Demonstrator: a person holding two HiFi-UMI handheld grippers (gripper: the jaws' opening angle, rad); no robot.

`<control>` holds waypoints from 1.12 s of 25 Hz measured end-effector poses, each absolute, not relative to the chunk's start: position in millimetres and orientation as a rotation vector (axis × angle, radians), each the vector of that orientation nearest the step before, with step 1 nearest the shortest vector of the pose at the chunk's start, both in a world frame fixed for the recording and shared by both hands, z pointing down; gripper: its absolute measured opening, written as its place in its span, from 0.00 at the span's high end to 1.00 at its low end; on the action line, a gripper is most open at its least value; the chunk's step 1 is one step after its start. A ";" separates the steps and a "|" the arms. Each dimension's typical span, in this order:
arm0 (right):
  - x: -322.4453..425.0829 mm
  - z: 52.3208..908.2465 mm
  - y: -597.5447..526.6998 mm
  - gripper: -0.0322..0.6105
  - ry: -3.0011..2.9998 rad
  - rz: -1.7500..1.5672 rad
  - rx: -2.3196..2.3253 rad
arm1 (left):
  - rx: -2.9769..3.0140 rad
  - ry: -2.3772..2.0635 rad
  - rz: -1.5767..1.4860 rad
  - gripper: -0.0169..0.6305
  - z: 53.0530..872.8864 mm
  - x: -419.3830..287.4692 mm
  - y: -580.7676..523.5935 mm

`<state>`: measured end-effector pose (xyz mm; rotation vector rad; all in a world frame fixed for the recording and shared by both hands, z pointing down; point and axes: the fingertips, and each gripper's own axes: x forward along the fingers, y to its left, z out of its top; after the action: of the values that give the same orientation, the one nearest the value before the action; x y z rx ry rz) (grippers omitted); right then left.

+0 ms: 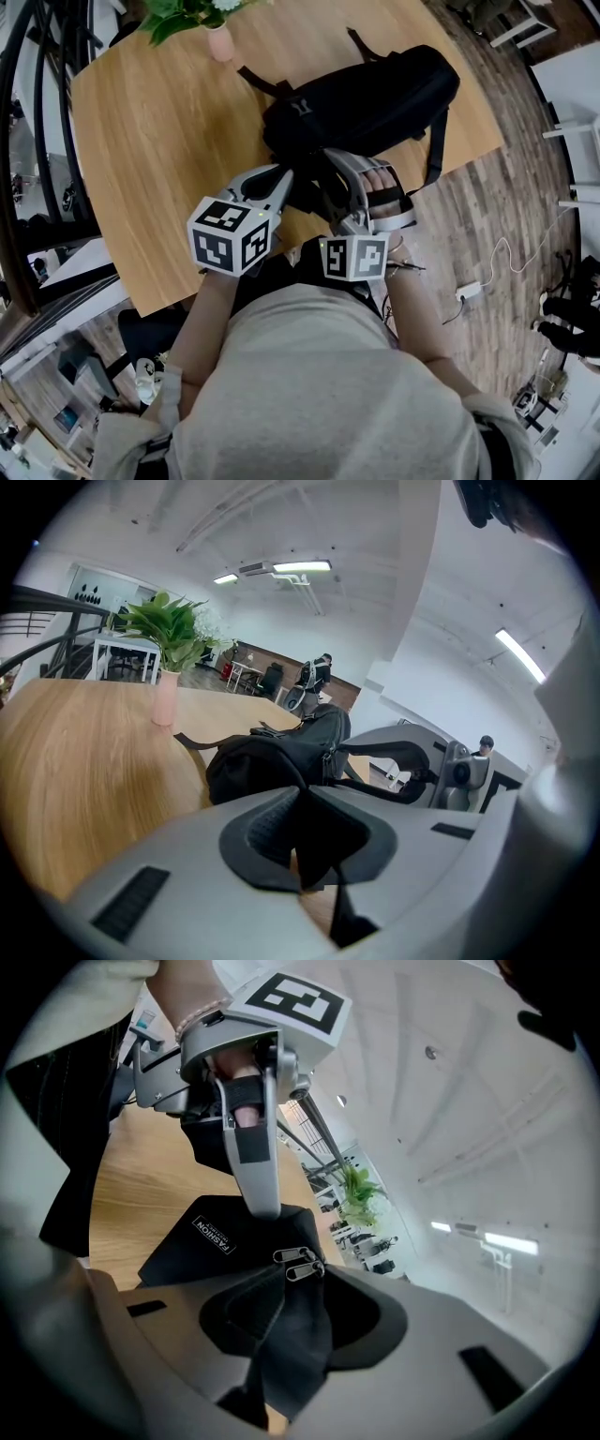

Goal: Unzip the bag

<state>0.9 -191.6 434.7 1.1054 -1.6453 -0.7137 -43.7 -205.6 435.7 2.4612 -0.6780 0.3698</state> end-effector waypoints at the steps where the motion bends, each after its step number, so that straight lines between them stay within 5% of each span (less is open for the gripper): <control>1: 1.2 432.8 -191.5 0.76 -1.645 -0.718 1.111 | 2.461 -0.677 0.367 0.91 435.4 -43.8 -205.7; 15: -3.7 416.3 -183.4 0.83 -1.717 -0.732 1.193 | 2.450 -0.689 0.336 0.91 434.1 -45.8 -206.2; 28: -1.1 416.1 -191.2 0.85 -1.959 -0.270 1.405 | 2.448 -0.679 0.321 0.91 433.0 -46.1 -207.4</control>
<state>-1.1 -191.2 416.1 1.4052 -1.9587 -0.2701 -46.1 -207.4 433.0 2.4484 -0.6791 0.3213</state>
